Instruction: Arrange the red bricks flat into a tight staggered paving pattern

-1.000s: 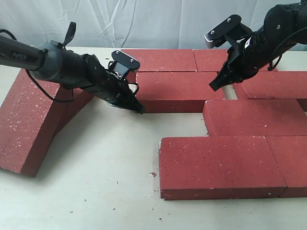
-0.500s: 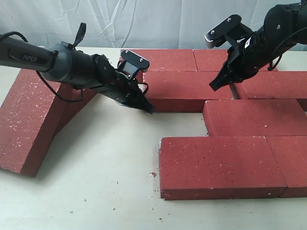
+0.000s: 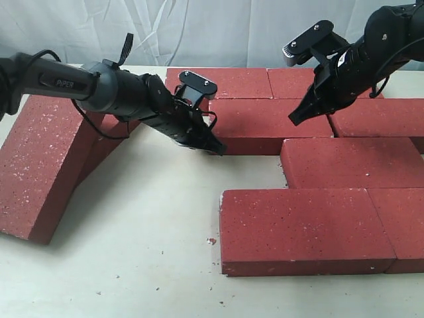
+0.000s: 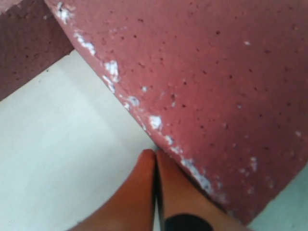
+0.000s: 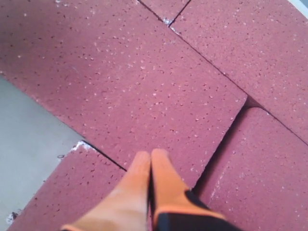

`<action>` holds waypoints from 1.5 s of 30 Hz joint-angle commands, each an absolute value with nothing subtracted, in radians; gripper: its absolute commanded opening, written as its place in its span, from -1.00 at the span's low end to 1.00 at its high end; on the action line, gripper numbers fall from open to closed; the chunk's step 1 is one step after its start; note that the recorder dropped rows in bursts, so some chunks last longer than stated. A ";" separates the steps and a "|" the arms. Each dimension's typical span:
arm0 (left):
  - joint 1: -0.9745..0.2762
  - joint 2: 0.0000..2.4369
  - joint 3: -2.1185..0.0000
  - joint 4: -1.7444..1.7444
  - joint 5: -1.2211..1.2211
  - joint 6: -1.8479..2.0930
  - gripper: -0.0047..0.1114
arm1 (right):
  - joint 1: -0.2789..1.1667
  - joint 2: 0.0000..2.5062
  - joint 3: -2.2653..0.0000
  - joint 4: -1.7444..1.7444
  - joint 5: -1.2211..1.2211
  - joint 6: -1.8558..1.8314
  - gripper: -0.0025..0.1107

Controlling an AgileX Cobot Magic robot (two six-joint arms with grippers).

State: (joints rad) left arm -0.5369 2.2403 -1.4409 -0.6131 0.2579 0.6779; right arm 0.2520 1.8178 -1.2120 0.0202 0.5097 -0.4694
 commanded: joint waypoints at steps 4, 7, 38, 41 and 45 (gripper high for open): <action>-0.579 2.260 -1.485 -0.638 0.259 0.676 -0.92 | 0.245 1.807 -1.211 0.029 0.498 -0.466 -0.97; -0.579 2.270 -1.485 -0.656 0.261 0.681 -0.92 | 0.245 1.807 -1.211 0.029 0.498 -0.466 -0.97; -0.335 1.840 -1.485 -0.239 0.694 0.509 -0.92 | 0.304 1.807 -1.211 0.167 0.483 -0.500 -0.97; -0.264 1.729 -1.474 -0.112 0.823 0.368 -0.92 | 0.374 1.807 -1.211 0.167 0.481 -0.519 -0.97; -0.169 1.611 -1.363 -0.083 0.851 0.340 -0.92 | 0.425 1.807 -1.211 0.167 0.474 -0.539 -0.97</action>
State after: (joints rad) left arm -0.2066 1.6622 -1.4138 -0.0949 0.8333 0.3592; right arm 0.4097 1.8178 -1.2120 0.1671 0.4851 -0.5220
